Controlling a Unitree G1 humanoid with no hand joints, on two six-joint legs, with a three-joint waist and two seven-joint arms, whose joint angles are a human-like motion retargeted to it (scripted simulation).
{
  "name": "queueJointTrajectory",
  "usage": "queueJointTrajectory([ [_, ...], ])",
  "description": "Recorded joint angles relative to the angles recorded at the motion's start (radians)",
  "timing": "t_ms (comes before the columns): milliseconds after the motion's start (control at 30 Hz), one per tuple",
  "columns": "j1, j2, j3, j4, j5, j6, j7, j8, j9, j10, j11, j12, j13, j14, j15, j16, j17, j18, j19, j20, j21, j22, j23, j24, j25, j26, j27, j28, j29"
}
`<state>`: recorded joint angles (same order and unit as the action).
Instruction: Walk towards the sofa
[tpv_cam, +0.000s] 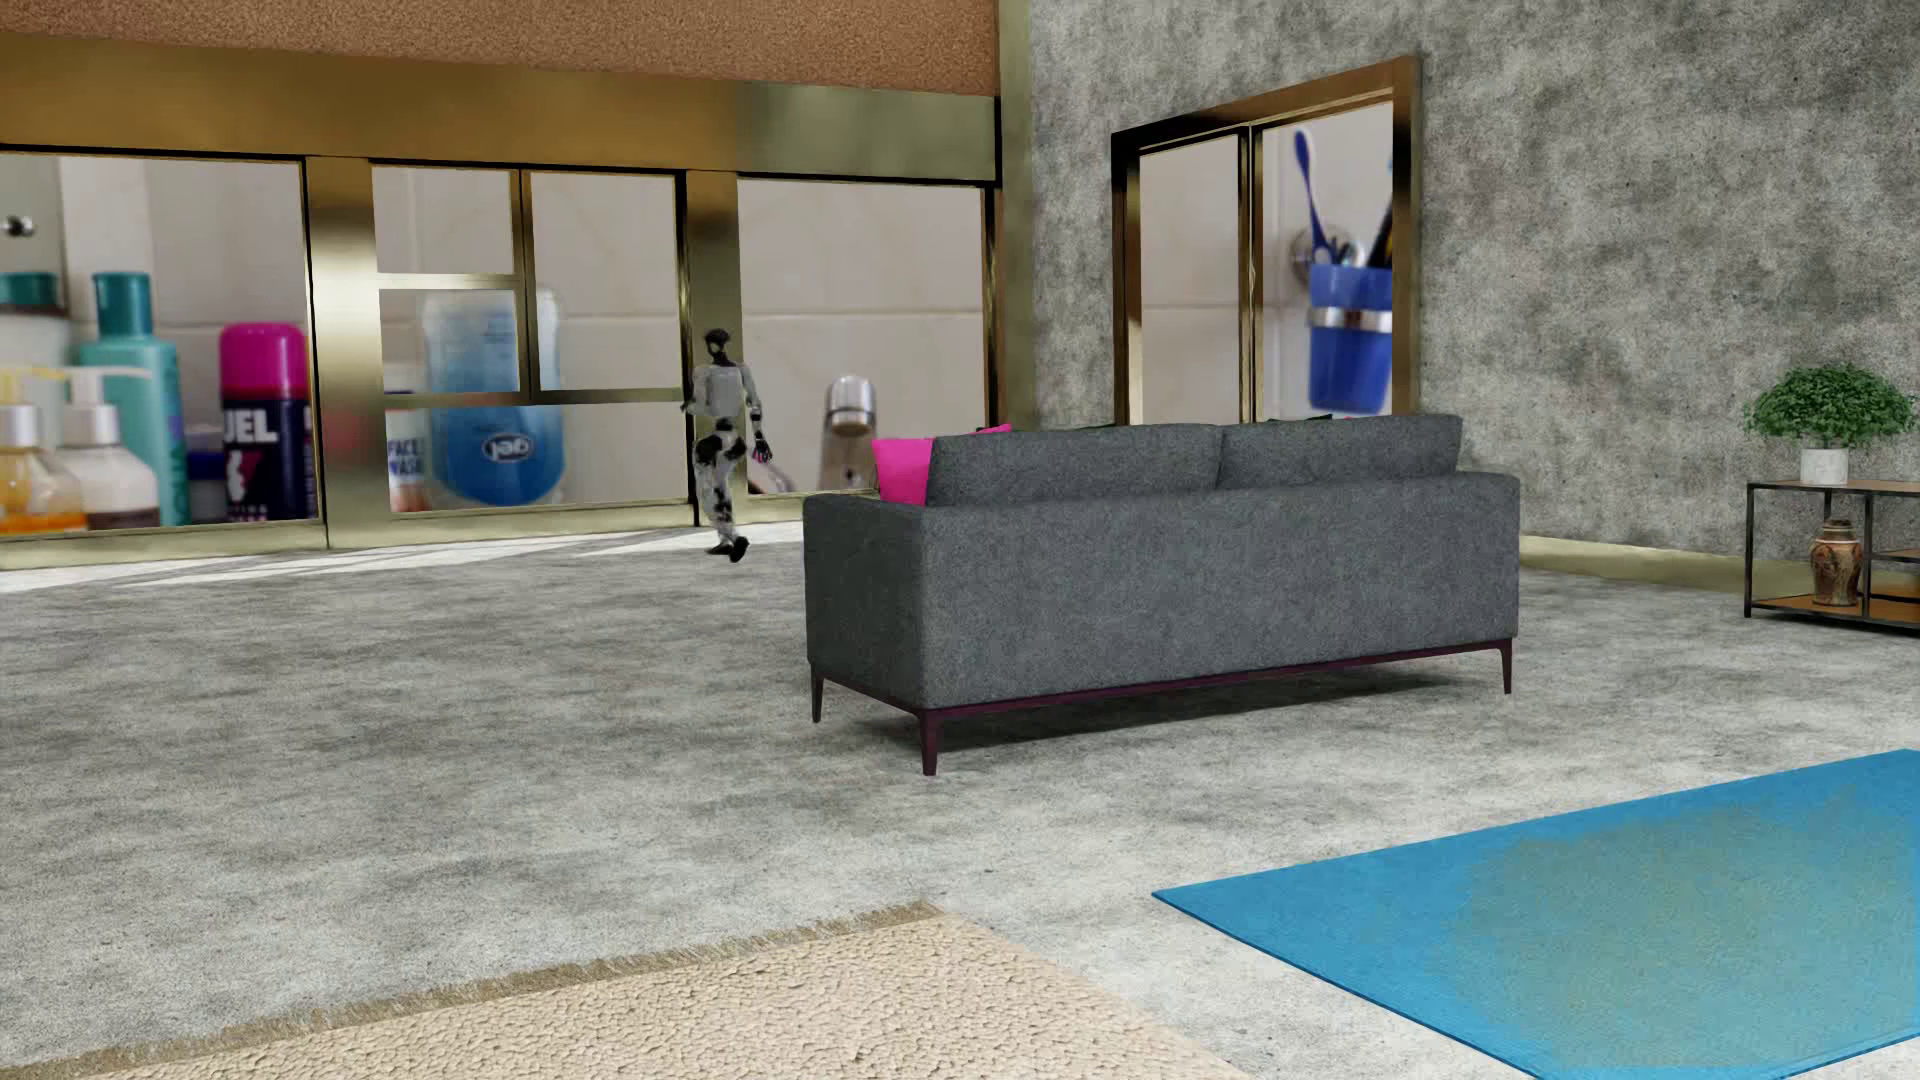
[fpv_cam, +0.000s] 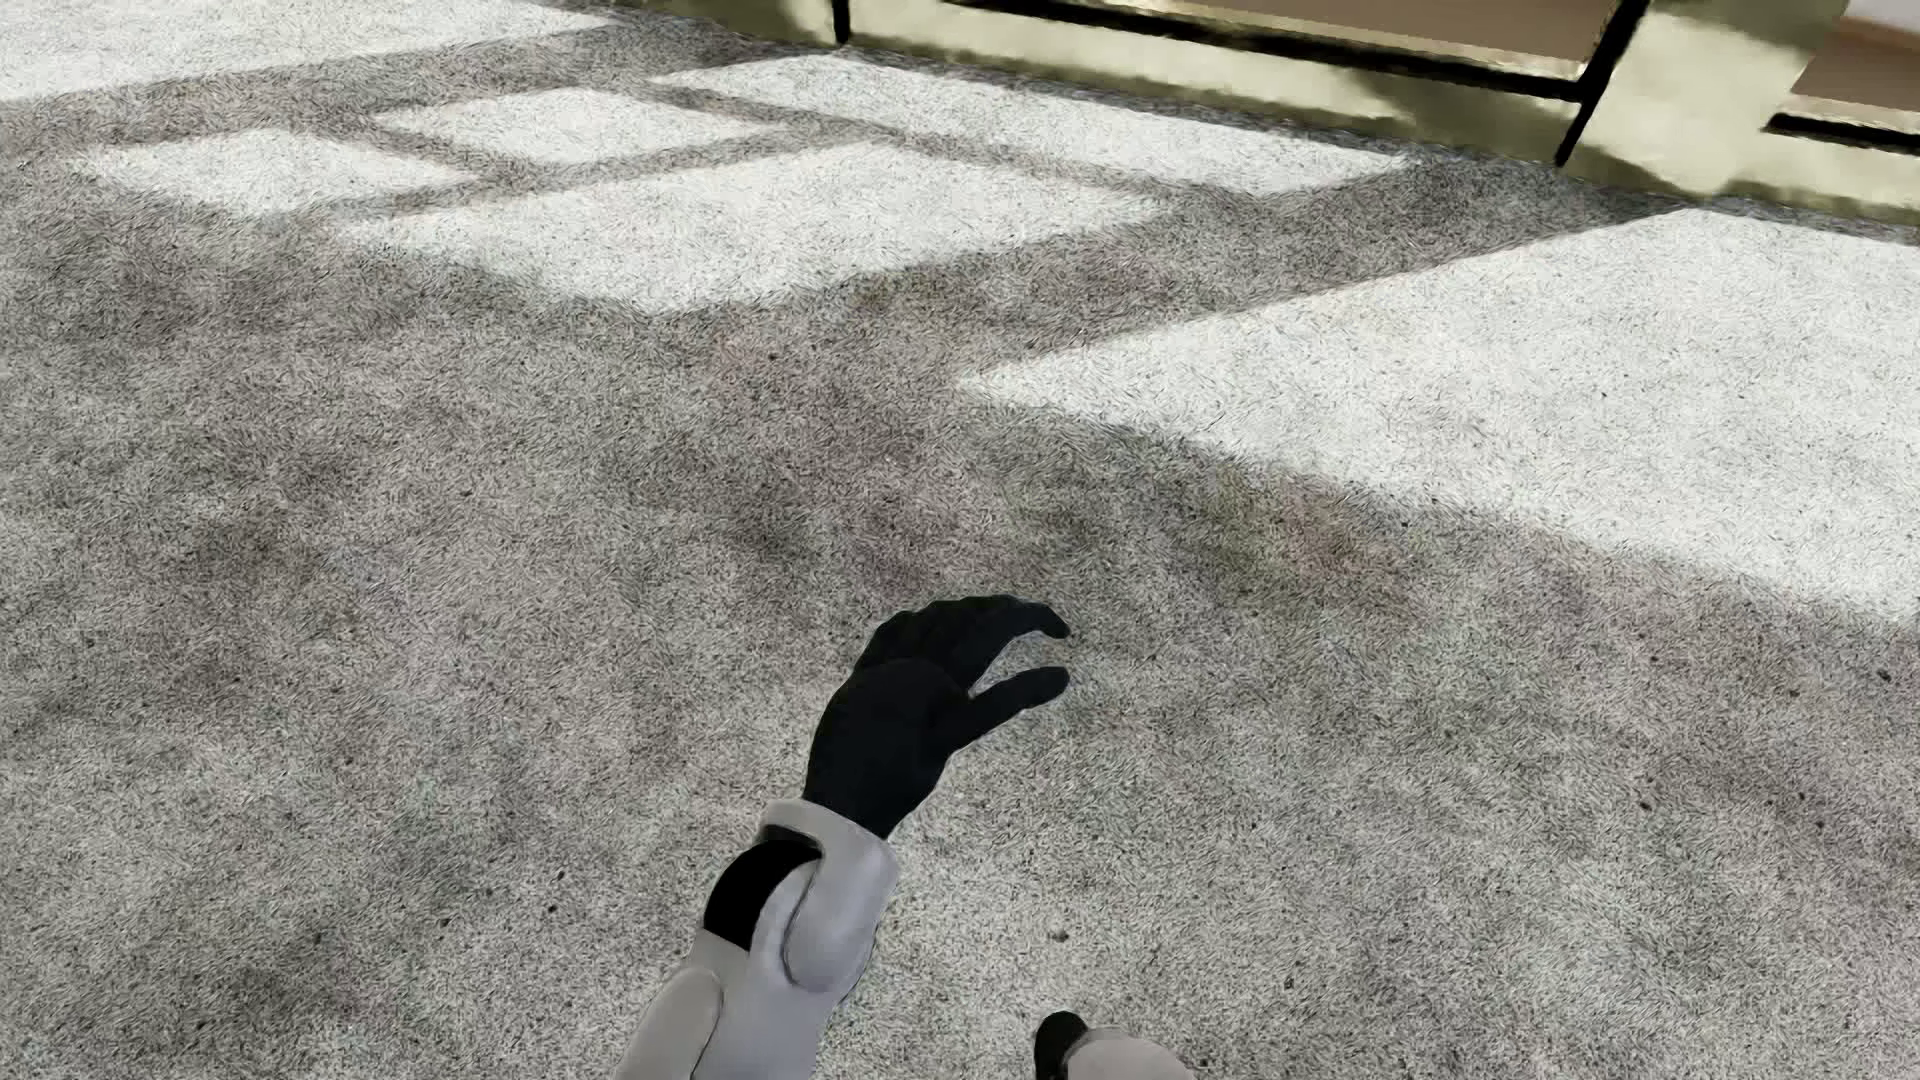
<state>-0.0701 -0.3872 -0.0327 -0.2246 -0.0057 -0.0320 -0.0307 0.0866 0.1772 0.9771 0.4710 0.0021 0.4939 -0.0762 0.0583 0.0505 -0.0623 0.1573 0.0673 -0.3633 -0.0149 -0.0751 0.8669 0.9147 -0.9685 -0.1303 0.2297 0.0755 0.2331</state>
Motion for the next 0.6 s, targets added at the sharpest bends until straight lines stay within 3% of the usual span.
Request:
queueJointTrajectory([
  [33,-0.085,0.006,-0.001,0.063,-0.026,0.011,0.075,-0.055,0.012,0.197,0.089,0.048,-0.008,0.103,-0.083,0.0,-0.006,-0.175,-0.008,0.013,0.059,0.009,0.013,-0.094,-0.083,0.011,-0.003,0.006,-0.008],
  [67,-0.148,0.034,0.008,0.215,-0.044,0.024,0.186,-0.101,0.02,0.317,0.12,0.091,-0.046,0.113,-0.134,0.005,-0.017,-0.203,-0.011,0.044,0.127,0.048,0.036,-0.109,-0.173,0.06,-0.008,0.01,0.008],
  [100,-0.182,0.077,0.028,0.37,-0.045,0.038,0.304,-0.13,0.021,0.359,0.1,0.134,-0.109,0.045,-0.157,0.005,-0.034,-0.135,-0.015,0.082,0.177,0.111,0.059,-0.05,-0.243,0.154,-0.016,0.001,0.025],
  [133,-0.215,0.13,0.052,0.465,-0.039,0.051,0.391,-0.153,0.019,0.346,0.056,0.167,-0.176,0.012,-0.166,0.011,-0.046,-0.102,-0.016,0.106,0.191,0.198,0.067,0.088,-0.277,0.26,-0.018,-0.001,0.035],
  [167,-0.26,0.186,0.076,0.492,-0.036,0.06,0.431,-0.178,0.014,0.287,0.004,0.191,-0.236,0.014,-0.171,0.009,-0.059,-0.094,-0.016,0.123,0.166,0.315,0.046,0.23,-0.275,0.356,-0.005,0.001,0.015],
  [200,-0.306,0.24,0.094,0.482,-0.039,0.064,0.44,-0.209,0.007,0.183,-0.043,0.205,-0.283,0.024,-0.179,-0.007,-0.075,-0.115,-0.015,0.16,0.117,0.449,0.001,0.289,-0.241,0.42,0.001,0.003,-0.028],
  [233,-0.327,0.287,0.107,0.483,-0.042,0.065,0.472,-0.251,-0.002,0.039,-0.08,0.204,-0.321,0.008,-0.193,-0.02,-0.091,-0.105,-0.012,0.231,0.049,0.59,-0.058,0.261,-0.168,0.466,-0.007,-0.011,-0.083],
  [267,-0.299,0.337,0.114,0.501,-0.046,0.067,0.575,-0.299,-0.012,-0.151,-0.12,0.198,-0.354,-0.006,-0.207,-0.027,-0.12,-0.101,-0.008,0.338,-0.013,0.724,-0.114,0.169,-0.085,0.51,-0.023,-0.052,-0.146],
  [300,-0.229,0.395,0.113,0.517,-0.042,0.071,0.756,-0.354,-0.023,-0.369,-0.167,0.18,-0.389,0.002,-0.219,-0.01,-0.148,-0.079,-0.002,0.423,-0.071,0.849,-0.156,0.106,0.011,0.582,-0.036,-0.122,-0.208],
  [333,-0.151,0.453,0.106,0.509,-0.033,0.074,0.974,-0.415,-0.033,-0.564,-0.21,0.178,-0.418,-0.017,-0.233,0.05,-0.173,-0.077,0.007,0.402,-0.124,0.941,-0.187,0.15,0.094,0.612,-0.034,-0.228,-0.27],
  [367,-0.096,0.506,0.098,0.49,-0.025,0.074,1.138,-0.481,-0.041,-0.687,-0.223,0.189,-0.45,-0.042,-0.258,0.12,-0.209,-0.07,0.019,0.297,-0.166,0.978,-0.203,0.28,0.159,0.581,-0.018,-0.319,-0.311],
  [400,-0.054,0.546,0.094,0.473,-0.024,0.071,1.225,-0.552,-0.046,-0.74,-0.199,0.199,-0.461,-0.051,-0.297,0.193,-0.24,-0.054,0.032,0.196,-0.219,0.977,-0.224,0.409,0.212,0.492,0.01,-0.346,-0.34],
  [433,-0.047,0.578,0.096,0.462,-0.031,0.063,1.205,-0.622,-0.048,-0.729,-0.159,0.202,-0.452,-0.063,-0.34,0.244,-0.259,0.014,0.045,0.158,-0.283,0.955,-0.259,0.469,0.259,0.401,0.032,-0.316,-0.377],
  [467,-0.038,0.6,0.1,0.455,-0.047,0.052,1.139,-0.676,-0.049,-0.704,-0.087,0.212,-0.435,-0.067,-0.35,0.272,-0.25,0.087,0.069,0.185,-0.346,0.927,-0.29,0.445,0.309,0.345,0.041,-0.269,-0.432],
  [500,-0.025,0.592,0.101,0.434,-0.088,0.042,1.072,-0.713,-0.047,-0.687,0.037,0.216,-0.418,-0.09,-0.308,0.272,-0.238,0.09,0.066,0.242,-0.403,0.916,-0.312,0.379,0.363,0.321,0.046,-0.241,-0.479],
  [567,0.001,0.469,0.094,0.359,-0.256,0.013,0.943,-0.673,-0.038,-0.654,0.467,0.196,-0.391,-0.135,-0.099,0.218,-0.215,0.09,0.045,0.352,-0.466,0.91,-0.309,0.247,0.456,0.37,0.058,-0.229,-0.526],
  [600,0.013,0.348,0.084,0.314,-0.302,-0.003,0.87,-0.556,-0.032,-0.64,0.68,0.172,-0.378,-0.156,-0.03,0.188,-0.204,0.09,-0.022,0.368,-0.454,0.901,-0.29,0.232,0.468,0.397,0.078,-0.211,-0.517],
])
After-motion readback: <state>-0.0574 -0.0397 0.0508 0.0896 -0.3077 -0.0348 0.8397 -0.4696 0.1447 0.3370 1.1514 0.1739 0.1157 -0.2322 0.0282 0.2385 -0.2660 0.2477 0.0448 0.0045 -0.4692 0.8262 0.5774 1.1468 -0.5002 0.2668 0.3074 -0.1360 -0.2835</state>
